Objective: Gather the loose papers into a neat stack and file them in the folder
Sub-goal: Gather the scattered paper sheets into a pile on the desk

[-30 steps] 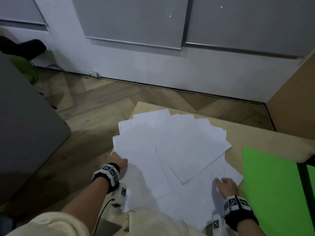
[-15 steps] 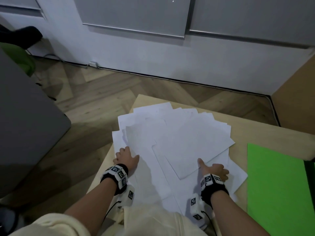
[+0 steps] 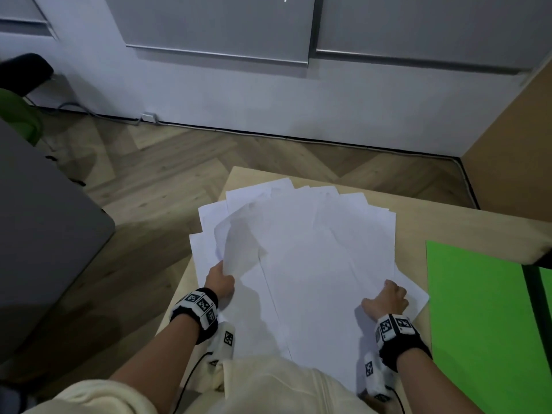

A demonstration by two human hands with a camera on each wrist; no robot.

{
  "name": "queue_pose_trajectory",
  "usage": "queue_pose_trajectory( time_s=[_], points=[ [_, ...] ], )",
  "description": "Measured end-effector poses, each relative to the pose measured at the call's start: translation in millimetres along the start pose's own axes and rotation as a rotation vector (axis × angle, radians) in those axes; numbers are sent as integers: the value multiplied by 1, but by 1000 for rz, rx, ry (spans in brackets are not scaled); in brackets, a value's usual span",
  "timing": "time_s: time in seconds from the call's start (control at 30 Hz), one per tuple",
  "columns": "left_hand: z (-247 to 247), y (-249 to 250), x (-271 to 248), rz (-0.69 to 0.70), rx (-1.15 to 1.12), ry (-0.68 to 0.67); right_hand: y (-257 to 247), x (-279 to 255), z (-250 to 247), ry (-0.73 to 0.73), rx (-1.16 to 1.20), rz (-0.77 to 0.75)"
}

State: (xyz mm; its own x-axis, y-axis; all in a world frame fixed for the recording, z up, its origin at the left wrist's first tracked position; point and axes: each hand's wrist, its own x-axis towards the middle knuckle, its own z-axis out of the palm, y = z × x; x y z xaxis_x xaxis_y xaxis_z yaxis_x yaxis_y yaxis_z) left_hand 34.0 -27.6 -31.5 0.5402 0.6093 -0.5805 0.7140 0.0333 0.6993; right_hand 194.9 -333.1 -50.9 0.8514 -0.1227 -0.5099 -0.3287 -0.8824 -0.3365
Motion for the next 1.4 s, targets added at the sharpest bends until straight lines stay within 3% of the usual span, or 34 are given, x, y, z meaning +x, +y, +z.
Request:
queue_pose_trajectory(
  time_s=[0.13, 0.3, 0.37, 0.43, 0.57, 0.73, 0.8, 0.97, 1.1, 1.2, 1.4],
  points=[
    [9, -2, -1, -75, -195, -6, 7, -19, 18, -57, 43, -29],
    [9, 0, 1, -55, -182, 56, 9, -21, 23, -178, 0, -192],
    [7, 1, -3, -1, -128, 75, 9, -19, 16, -132, -27, -181],
    [6, 2, -3, 45, -98, 96, 13, -17, 11, 3, 13, -87],
    [0, 5, -3, 54, -125, 88, 17, -9, 1, 93, 261, -7],
    [5, -11, 10, -50, -192, -25, 14, -7, 9, -10, 362, -60],
    [6, -17, 18, -84, -176, -61, 16, -9, 8, -122, 354, -105],
    [-2, -4, 4, -81, -301, -126, 23, -12, 1, -368, 270, -65],
    [14, -2, 1, -37, -265, -152, -4, -33, 24, -466, 461, -114],
    [17, -2, 5, -25, -226, -99, -23, -41, 32, -507, 321, -230],
    [16, -7, 7, -39, -301, -95, -25, -31, 38, -440, 216, -253]
  ],
)
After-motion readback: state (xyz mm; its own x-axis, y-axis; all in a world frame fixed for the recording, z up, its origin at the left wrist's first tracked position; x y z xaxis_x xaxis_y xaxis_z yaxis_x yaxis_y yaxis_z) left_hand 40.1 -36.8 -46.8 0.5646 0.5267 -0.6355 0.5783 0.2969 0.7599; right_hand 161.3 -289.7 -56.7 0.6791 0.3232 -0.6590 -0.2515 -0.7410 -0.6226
